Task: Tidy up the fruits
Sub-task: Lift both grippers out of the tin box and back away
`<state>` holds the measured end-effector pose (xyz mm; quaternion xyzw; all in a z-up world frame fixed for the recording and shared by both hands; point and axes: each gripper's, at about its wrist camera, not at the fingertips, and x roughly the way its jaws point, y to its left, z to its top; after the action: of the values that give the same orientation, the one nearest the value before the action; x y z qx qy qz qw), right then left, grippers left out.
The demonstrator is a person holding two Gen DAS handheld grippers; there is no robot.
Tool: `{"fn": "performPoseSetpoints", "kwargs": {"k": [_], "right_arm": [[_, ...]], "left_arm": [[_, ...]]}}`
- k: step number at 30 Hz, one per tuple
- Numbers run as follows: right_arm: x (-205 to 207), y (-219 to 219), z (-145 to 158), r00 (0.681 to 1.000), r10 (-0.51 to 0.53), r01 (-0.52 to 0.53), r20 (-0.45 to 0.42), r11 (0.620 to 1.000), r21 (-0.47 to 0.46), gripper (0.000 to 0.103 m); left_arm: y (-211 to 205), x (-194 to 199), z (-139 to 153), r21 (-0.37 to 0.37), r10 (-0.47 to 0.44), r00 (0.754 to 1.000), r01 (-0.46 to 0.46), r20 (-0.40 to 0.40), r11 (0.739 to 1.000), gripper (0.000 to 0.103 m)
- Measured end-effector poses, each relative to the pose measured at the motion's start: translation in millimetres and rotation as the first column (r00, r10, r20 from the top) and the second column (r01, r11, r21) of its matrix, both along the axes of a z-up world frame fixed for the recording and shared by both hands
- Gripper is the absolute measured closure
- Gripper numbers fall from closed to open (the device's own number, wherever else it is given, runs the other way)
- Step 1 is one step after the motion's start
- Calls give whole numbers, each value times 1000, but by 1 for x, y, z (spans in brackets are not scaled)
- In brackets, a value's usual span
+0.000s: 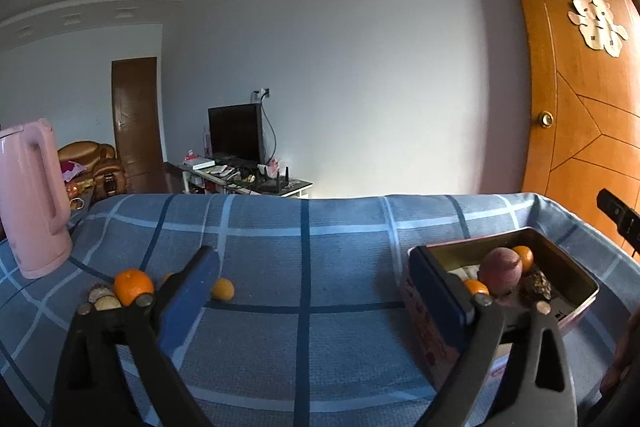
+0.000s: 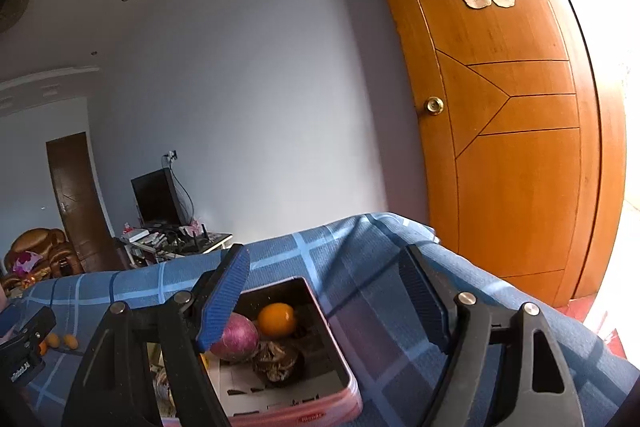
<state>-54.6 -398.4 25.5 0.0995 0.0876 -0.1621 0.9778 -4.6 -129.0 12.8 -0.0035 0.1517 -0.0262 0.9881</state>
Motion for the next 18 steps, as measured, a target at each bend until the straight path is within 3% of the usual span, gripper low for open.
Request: {"fn": "performPoseSetpoints", "kwargs": {"k": [18], "right_arm": [[-25, 52, -4, 999, -12, 11, -40, 999, -32, 25]], "left_arm": [[23, -21, -3, -5, -75, 997, 74, -37, 997, 4]]}}
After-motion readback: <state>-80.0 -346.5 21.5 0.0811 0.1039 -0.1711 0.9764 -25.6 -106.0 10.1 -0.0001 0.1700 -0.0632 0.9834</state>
